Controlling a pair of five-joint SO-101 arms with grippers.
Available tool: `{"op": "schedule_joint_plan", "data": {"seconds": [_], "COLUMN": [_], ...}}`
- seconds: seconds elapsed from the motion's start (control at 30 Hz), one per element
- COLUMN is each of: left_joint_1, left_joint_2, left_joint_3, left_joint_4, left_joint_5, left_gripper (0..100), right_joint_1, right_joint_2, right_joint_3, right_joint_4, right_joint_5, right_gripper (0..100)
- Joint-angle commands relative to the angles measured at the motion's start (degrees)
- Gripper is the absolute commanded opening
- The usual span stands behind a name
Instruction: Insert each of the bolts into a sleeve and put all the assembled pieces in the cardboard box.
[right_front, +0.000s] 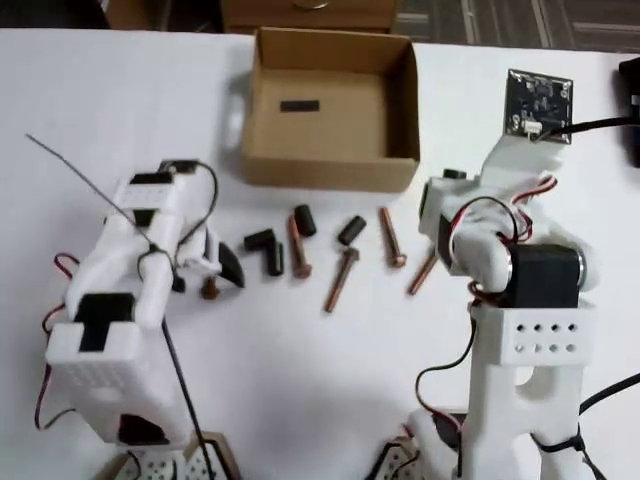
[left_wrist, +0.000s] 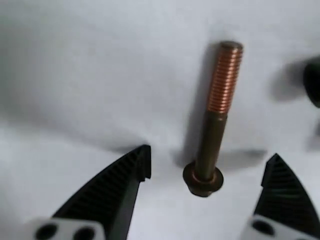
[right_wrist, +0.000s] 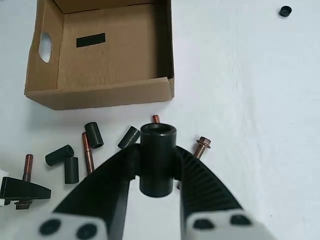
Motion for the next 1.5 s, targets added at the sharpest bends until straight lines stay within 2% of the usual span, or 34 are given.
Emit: {"op": "schedule_joint_plan", "data": {"seconds": [0.0,0.17,0.27,0.67,0.87,1.0,1.1,1.2,1.33,1.47], "left_joint_1": [-0.18,-0.18,0.62,0.97,-3.25,-7.38,-7.56,-5.71,-3.43,-2.99], "left_joint_2": [1.67,4.40,6.33,7.30,-0.26,-3.34,-3.69,-3.25,-3.25,-3.16], "left_joint_3": [-2.42,-4.53,-5.58,-6.29,-16.66,-23.52,-26.15,-25.80,-20.53,-13.85], "left_joint_4": [-0.79,-0.70,-0.09,4.13,12.22,16.09,22.15,27.16,25.93,20.22], "left_joint_5": [0.44,-0.09,-4.22,-5.19,-27.43,-51.69,-70.42,-83.78,-93.71,-94.07], "left_gripper": [32,11,1,2,2,2,2,2,2,2], "right_joint_1": [0.22,0.22,0.13,0.22,0.22,0.22,0.22,-0.13,-0.13,-0.13], "right_joint_2": [-2.15,-2.15,-2.15,-2.07,-2.07,-2.07,-2.07,-1.89,-1.71,-1.89], "right_joint_3": [-2.73,-2.55,-2.46,-2.37,-2.37,-2.37,-2.37,-2.37,-2.37,-2.37], "right_joint_4": [0.22,0.22,0.22,0.57,3.21,3.21,3.12,3.12,3.12,3.12], "right_joint_5": [0.53,0.53,0.53,0.53,0.53,0.53,0.53,0.53,0.53,0.53], "right_gripper": [1.9,1.9,1.9,1.9,1.9,1.9,1.9,1.9,1.9,1.9]}}
